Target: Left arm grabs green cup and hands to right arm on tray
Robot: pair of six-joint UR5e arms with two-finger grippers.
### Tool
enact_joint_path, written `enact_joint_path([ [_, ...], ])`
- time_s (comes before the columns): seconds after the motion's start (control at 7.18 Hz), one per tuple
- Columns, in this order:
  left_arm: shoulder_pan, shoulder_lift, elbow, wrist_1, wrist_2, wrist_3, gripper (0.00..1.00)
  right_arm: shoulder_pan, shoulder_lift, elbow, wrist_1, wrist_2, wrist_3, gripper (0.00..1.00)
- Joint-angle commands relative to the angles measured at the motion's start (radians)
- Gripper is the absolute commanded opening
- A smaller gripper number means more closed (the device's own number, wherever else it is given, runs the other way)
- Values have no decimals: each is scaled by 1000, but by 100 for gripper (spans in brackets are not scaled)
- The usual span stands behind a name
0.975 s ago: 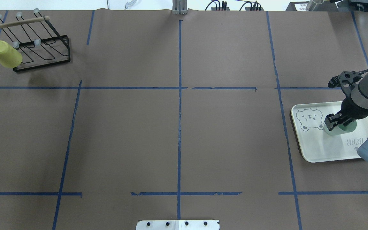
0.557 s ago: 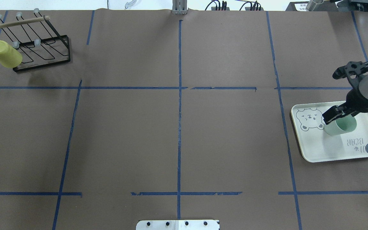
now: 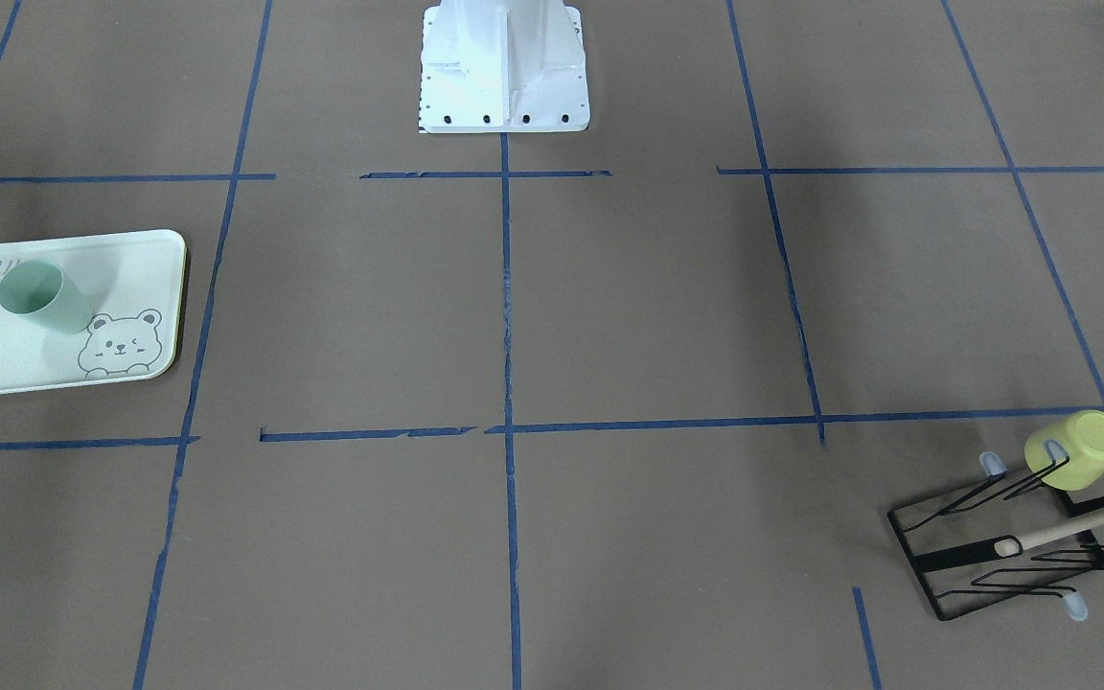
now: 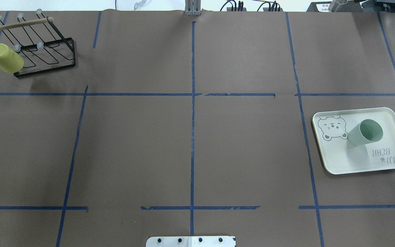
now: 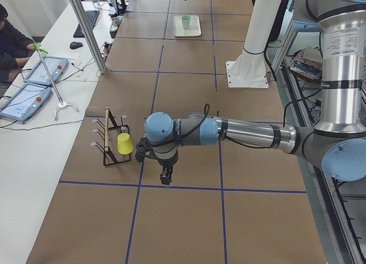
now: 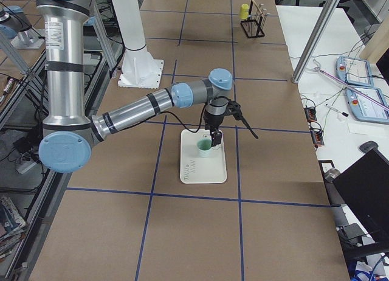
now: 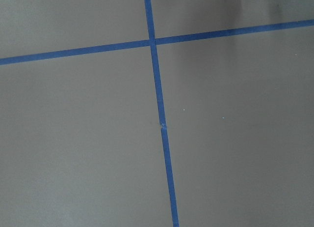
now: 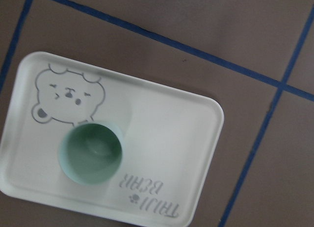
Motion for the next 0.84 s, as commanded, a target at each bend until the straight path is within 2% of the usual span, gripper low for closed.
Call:
enact_joint_path([
  [0.0, 1, 1, 20, -10, 2, 6, 100, 142, -146, -5, -5, 47, -120, 100],
  [0.7, -2, 18, 19, -30, 17, -3, 100, 153, -172, -32, -2, 52, -112, 100],
])
